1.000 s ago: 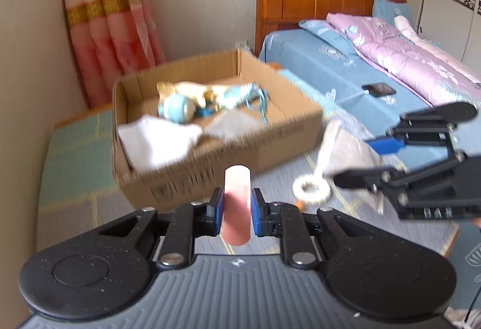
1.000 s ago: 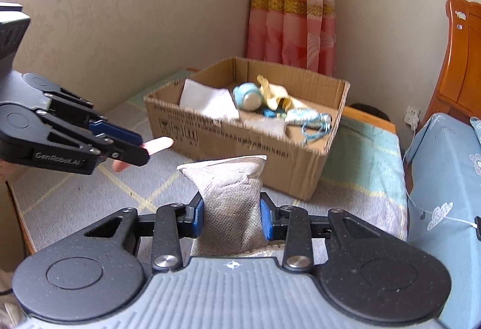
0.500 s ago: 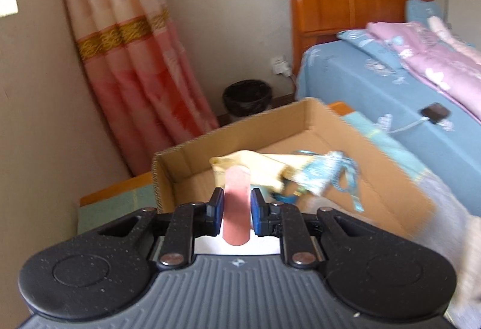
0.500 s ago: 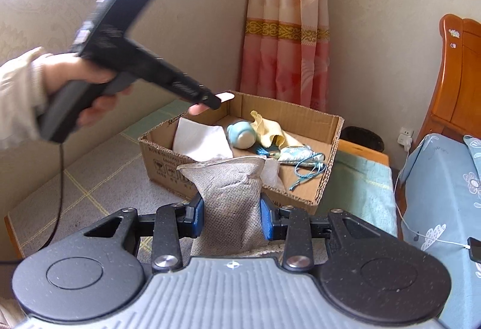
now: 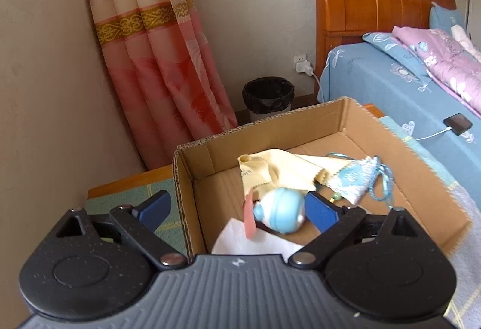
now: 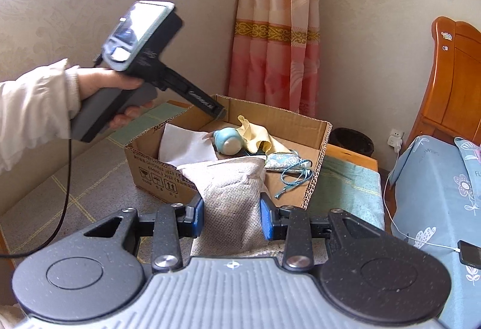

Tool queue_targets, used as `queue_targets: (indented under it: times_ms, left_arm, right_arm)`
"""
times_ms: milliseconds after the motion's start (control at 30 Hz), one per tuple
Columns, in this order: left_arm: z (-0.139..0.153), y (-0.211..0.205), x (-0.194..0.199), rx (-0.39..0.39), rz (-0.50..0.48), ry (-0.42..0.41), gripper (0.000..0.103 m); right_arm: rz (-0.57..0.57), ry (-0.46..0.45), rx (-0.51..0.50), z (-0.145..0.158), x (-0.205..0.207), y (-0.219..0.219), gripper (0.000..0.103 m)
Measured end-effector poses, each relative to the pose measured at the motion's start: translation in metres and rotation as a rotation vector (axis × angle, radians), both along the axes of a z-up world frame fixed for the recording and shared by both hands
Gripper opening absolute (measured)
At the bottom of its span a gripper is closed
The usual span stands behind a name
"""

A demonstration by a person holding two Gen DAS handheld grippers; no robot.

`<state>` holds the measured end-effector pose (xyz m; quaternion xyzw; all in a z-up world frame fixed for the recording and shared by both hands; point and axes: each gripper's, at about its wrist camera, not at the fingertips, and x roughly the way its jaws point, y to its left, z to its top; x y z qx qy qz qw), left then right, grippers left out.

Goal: Organize soft objects
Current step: 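Drop the nail file into the box with the left gripper while the right gripper carries the pouch there, then lower the grey pouch into the box and open the right gripper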

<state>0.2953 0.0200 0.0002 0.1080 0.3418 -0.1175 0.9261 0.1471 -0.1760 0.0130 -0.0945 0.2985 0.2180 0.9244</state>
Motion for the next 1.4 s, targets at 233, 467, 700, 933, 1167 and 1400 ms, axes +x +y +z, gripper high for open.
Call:
queue_targets:
  times_ms: [233, 467, 700, 933, 1167, 1400]
  left_arm:
    - [0.020, 0.002, -0.046, -0.024, -0.004, -0.051, 0.098]
    - [0.023, 0.012, -0.110, -0.066, 0.007, -0.099, 0.102]
    - [0.011, 0.019, -0.158, -0.049, 0.092, -0.106, 0.102]
    - [-0.002, 0.033, -0.171, -0.057, 0.158, -0.100, 0.102]
    - [-0.005, 0.053, -0.172, -0.068, 0.213, -0.089, 0.102]
    - [-0.006, 0.066, -0.176, -0.087, 0.255, -0.094, 0.102]
  right_arm:
    - [-0.018, 0.031, 0.018, 0.000, 0.017, 0.002, 0.041]
    - [-0.052, 0.052, 0.019, 0.003, 0.044, 0.009, 0.041]
    - [-0.100, 0.076, 0.010, 0.004, 0.085, 0.020, 0.041]
    - [-0.165, 0.133, 0.037, -0.002, 0.140, 0.029, 0.041]
    - [-0.196, 0.171, -0.006, -0.015, 0.193, 0.044, 0.041]
    - [-0.240, 0.187, -0.045, -0.030, 0.233, 0.056, 0.045]
